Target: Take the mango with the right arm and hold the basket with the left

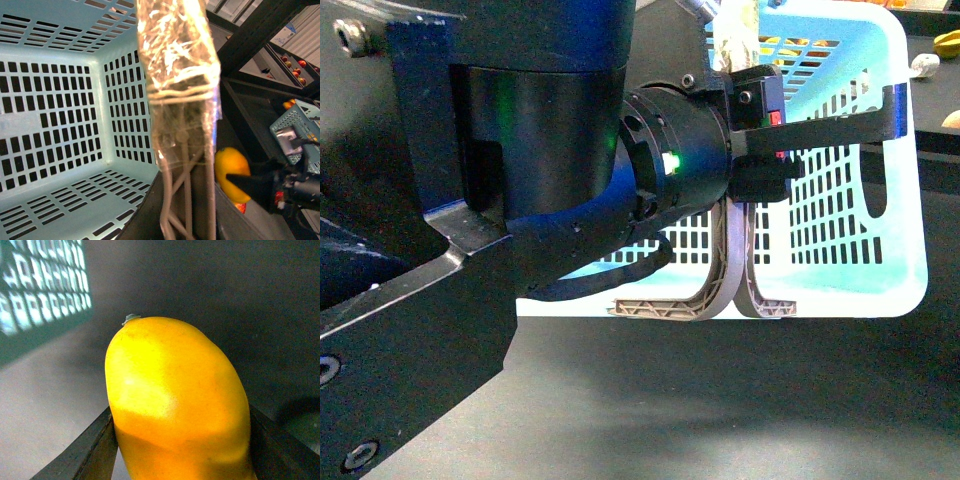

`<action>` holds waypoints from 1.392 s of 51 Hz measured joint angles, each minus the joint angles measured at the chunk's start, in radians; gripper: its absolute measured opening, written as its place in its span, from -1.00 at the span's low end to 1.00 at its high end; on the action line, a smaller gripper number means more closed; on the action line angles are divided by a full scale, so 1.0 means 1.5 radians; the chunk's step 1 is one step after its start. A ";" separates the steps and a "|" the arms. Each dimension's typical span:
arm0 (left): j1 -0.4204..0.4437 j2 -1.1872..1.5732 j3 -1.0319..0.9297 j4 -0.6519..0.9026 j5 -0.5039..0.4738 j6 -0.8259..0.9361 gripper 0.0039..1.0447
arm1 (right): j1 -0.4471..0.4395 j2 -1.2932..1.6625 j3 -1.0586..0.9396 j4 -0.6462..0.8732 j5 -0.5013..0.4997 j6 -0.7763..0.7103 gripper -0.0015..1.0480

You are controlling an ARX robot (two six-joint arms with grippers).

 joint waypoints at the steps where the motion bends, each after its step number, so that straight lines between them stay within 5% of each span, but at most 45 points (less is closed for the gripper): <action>1: 0.000 0.000 0.000 0.000 0.000 0.000 -0.89 | 0.000 -0.010 -0.002 0.001 -0.004 0.008 0.22; 14: 0.000 0.000 0.000 0.000 0.000 0.000 -0.89 | 0.045 -0.199 -0.026 0.029 -0.012 0.196 0.22; 29: 0.000 0.000 0.000 0.000 0.000 0.000 -0.89 | 0.267 -0.323 -0.024 0.086 0.099 0.396 0.22; 40: 0.000 0.000 0.000 0.000 0.000 0.000 -0.89 | 0.387 -0.264 0.021 0.105 0.192 0.425 0.22; 46: 0.000 0.000 0.000 0.000 0.000 0.000 -0.89 | 0.419 -0.228 0.028 0.115 0.226 0.423 0.25; 56: 0.000 0.000 0.000 0.000 0.000 0.000 -0.89 | 0.439 -0.207 0.029 0.139 0.238 0.425 0.87; 71: 0.001 0.001 -0.001 -0.005 -0.002 -0.007 -0.89 | 0.399 -0.298 -0.006 0.139 0.226 0.427 0.85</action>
